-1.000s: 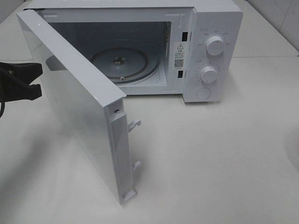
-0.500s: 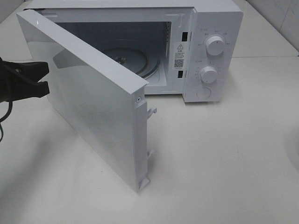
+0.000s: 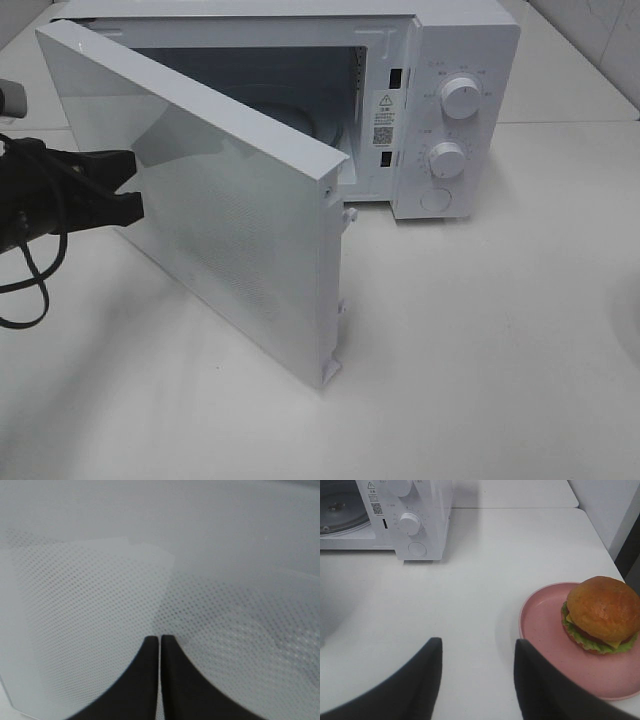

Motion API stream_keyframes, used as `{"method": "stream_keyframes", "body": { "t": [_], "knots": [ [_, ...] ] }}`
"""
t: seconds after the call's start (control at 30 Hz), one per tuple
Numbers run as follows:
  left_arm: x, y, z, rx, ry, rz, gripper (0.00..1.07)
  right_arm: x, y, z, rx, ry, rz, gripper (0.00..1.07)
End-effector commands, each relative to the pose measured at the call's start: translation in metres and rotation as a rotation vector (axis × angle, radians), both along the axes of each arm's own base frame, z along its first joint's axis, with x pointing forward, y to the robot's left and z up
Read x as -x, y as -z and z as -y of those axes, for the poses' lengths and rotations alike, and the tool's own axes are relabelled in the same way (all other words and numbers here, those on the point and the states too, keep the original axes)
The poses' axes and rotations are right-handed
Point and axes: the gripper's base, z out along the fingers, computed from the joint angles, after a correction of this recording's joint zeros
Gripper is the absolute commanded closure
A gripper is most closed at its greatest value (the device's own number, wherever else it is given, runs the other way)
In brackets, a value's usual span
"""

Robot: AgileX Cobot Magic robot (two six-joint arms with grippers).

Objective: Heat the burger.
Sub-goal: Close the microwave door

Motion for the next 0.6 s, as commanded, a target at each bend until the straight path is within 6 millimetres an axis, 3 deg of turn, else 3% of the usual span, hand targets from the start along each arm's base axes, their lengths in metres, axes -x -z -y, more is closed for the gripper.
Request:
{"method": "stream_keyframes", "body": {
  "t": [0.03,0.33,0.6],
  "knots": [
    [-0.001,-0.002,0.007,0.000,-0.002,0.025,1.06,0.004,0.001,0.000,0.009,-0.006,0.034,0.63],
    [0.001,-0.003,0.018,0.011,-0.034,0.030,1.06,0.004,0.001,0.000,0.009,-0.006,0.034,0.63],
    [-0.010,-0.007,0.027,0.031,-0.034,0.047,1.06,0.004,0.001,0.000,0.009,-0.006,0.034,0.63]
  ]
}}
